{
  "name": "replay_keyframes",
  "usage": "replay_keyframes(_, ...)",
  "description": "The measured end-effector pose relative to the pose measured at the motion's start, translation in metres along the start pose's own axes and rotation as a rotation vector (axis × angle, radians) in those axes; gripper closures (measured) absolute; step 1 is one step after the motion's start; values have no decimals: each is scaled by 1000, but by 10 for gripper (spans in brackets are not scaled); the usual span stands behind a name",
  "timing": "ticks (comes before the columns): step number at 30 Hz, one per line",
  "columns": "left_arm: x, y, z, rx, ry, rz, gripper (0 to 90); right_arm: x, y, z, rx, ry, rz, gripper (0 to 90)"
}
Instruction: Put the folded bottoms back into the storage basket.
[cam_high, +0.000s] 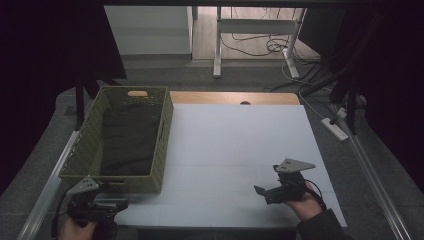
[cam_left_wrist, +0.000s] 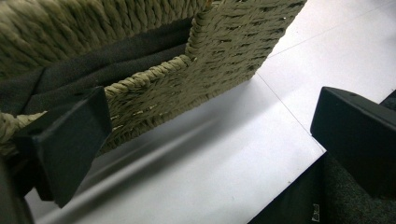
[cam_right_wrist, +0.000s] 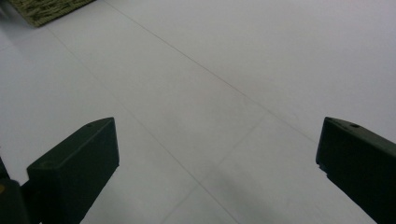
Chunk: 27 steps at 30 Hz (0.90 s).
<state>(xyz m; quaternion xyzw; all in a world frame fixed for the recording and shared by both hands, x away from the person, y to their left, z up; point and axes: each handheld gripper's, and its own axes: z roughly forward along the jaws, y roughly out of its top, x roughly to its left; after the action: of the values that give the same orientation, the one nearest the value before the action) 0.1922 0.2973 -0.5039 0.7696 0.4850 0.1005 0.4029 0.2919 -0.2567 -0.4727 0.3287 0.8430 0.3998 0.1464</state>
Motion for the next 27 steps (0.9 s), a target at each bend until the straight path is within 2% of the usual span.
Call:
replay_keyframes(10,0,0,0,3,-1,-4,0,-8,-22,-22,1,-58,56,0)
replay_keyframes(19,1,0,0,6,-2,-5,0,-12,-41,-39,15,-111,88,0)
replay_keyframes(27,1,0,1,11,1,-6,0,-14,-48,-51,3,-142,132,0)
